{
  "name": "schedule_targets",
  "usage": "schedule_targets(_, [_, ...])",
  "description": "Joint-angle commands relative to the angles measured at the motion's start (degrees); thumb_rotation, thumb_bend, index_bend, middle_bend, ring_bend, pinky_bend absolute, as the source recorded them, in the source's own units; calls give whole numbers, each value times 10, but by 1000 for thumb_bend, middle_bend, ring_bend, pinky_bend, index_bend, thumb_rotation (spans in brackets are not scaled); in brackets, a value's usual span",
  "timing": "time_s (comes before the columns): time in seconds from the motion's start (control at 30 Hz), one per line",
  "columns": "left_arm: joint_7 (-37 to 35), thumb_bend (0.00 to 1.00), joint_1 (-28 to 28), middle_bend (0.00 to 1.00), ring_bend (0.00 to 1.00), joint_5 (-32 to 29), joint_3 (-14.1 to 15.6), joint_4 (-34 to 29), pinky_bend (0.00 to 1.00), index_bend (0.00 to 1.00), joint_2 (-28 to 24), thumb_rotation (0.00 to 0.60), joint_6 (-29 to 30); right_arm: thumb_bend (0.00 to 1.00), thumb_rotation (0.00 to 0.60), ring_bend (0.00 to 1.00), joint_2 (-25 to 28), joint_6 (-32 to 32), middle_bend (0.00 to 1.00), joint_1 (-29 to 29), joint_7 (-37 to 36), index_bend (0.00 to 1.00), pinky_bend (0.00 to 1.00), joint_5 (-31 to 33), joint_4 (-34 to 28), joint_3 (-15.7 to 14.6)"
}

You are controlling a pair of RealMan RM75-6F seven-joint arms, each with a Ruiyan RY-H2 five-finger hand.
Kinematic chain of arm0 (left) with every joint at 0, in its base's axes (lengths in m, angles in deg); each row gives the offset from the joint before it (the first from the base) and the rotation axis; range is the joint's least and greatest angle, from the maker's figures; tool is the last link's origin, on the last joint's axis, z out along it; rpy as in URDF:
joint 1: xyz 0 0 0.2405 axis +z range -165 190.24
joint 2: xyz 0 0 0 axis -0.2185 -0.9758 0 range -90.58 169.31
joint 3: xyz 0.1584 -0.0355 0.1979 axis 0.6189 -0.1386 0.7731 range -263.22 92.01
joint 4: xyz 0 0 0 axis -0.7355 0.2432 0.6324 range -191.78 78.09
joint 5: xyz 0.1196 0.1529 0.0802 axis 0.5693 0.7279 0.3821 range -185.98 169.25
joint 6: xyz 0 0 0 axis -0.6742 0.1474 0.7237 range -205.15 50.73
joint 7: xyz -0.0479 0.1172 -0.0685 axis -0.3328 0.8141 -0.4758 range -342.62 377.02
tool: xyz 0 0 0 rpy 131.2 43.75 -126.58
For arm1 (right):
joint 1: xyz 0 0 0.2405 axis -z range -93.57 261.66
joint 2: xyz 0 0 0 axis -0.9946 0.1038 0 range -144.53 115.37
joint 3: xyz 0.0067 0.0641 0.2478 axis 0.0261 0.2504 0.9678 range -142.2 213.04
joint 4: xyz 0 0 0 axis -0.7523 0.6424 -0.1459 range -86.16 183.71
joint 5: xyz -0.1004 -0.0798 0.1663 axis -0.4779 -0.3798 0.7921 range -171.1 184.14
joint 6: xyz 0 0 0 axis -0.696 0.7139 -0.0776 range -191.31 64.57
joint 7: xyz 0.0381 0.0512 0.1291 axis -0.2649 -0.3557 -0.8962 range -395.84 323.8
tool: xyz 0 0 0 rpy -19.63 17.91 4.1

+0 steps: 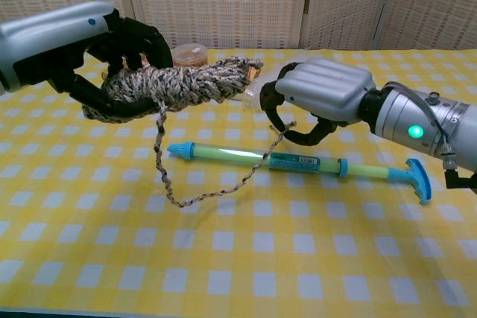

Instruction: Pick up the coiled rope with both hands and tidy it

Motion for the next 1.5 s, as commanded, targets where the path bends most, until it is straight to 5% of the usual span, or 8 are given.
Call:
schedule_targets(0.03, [45,580,-13,622,586,-4,-8,-14,706,641,6,600,-9,527,600,344,12,2,323,-5,30,667,208,37,-38,35])
schedule_targets(0.4, [243,580,-68,623,589,-157,-47,-48,707,639,54,600,-47,527,600,433,15,7,458,-24,135,667,300,142,-126,104])
schedule_targets(0.73, [431,580,-146,655,641,-374,-101,-30,755,647,165,600,26,527,600,511,-4,44,544,-63,233,667,393,235,-202,160])
schedule_targets(1.03, [406,580,-161,668,659,-481,-145,5,776,647,172,600,42,547,600,544,17,101,559,-55,242,668,439,243,-263,168])
schedule_targets(1.5, [326,582,-142,671,659,-482,-136,19,776,648,146,600,46,547,600,548,28,126,559,-59,229,668,451,265,-283,171])
